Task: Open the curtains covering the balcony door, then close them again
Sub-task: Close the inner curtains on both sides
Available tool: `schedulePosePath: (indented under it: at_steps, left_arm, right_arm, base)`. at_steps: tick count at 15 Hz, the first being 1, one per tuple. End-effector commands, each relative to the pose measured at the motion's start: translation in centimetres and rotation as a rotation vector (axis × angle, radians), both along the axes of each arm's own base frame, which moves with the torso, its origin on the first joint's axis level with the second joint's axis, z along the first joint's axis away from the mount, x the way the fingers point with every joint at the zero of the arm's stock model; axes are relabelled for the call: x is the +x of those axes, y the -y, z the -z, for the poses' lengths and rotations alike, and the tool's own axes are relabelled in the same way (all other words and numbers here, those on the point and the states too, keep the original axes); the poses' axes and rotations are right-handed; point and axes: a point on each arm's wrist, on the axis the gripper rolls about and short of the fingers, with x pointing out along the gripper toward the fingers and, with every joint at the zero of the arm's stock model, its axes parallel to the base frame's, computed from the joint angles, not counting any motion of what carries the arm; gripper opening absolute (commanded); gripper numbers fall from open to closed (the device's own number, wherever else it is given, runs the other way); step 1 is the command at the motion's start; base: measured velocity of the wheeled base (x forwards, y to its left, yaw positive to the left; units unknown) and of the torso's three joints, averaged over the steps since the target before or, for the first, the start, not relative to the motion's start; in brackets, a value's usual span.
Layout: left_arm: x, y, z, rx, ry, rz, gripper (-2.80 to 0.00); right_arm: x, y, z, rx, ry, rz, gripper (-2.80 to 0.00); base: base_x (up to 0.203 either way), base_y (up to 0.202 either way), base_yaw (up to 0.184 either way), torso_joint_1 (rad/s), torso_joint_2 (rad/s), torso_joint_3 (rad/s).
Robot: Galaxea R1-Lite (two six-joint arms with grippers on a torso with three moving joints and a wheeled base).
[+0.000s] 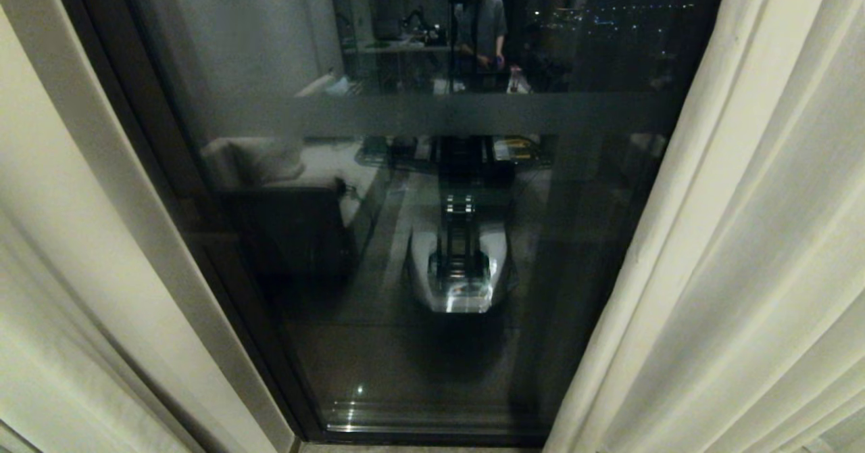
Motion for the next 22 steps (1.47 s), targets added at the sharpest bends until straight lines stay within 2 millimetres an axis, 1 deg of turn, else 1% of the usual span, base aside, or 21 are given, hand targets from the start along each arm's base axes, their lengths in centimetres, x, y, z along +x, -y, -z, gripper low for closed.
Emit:
schedulePosePath:
  at_steps: [1, 3, 4, 7, 12, 17, 19, 20, 22]
  left_arm:
    - [0.0, 0.0, 0.0, 0.0, 0.001, -0.001, -2.8]
    - [0.0, 0.0, 0.0, 0.0, 0.001, -0.001, -2.8]
    - [0.0, 0.0, 0.0, 0.0, 0.001, -0.001, -2.8]
    - [0.0, 0.0, 0.0, 0.0, 0.001, -0.001, -2.8]
    - [0.0, 0.0, 0.0, 0.0, 0.001, -0.001, -2.8]
    - [0.0, 0.0, 0.0, 0.0, 0.001, -0.001, -2.8]
    - [0.0, 0.0, 0.0, 0.0, 0.001, -0.001, -2.8]
    - [0.0, 0.0, 0.0, 0.0, 0.001, -0.001, -2.8]
    - [0.0, 0.0, 0.0, 0.0, 0.001, -0.001, -2.8]
  right_arm:
    - [0.2, -0.1, 0.2, 0.022, -0.038, -0.041, -2.8]
    - [0.2, -0.1, 0.6, 0.032, -0.092, -0.073, -2.8]
    - [0.0, -0.1, 0.6, 0.031, -0.075, -0.084, -2.8]
    - [-0.6, -0.1, 0.6, 0.026, 0.002, -0.119, -2.8]
    - [-2.5, -0.1, 1.0, 0.012, 0.221, -0.123, -2.8]
    - [-2.5, -0.1, 1.0, 0.007, 0.223, -0.127, -2.8]
    - [-2.5, -0.3, 1.1, 0.015, 0.212, -0.191, -2.8]
    - [-2.5, -0.3, 1.2, 0.054, 0.205, -0.213, -2.8]
    - [-2.5, -0.3, 1.5, 0.194, 0.184, -0.194, -2.8]
  base:
    - [0.0, 0.0, 0.0, 0.0, 0.0, 0.0]
    - [0.0, 0.0, 0.0, 0.0, 0.0, 0.0]
    - [0.0, 0.0, 0.0, 0.0, 0.0, 0.0]
    - [0.0, 0.0, 0.0, 0.0, 0.0, 0.0]
    - [0.0, 0.0, 0.0, 0.0, 0.0, 0.0]
    - [0.0, 0.0, 0.0, 0.0, 0.0, 0.0]
    - [0.0, 0.0, 0.0, 0.0, 0.0, 0.0]
    - [0.0, 0.0, 0.0, 0.0, 0.0, 0.0]
    - [0.0, 0.0, 0.0, 0.0, 0.0, 0.0]
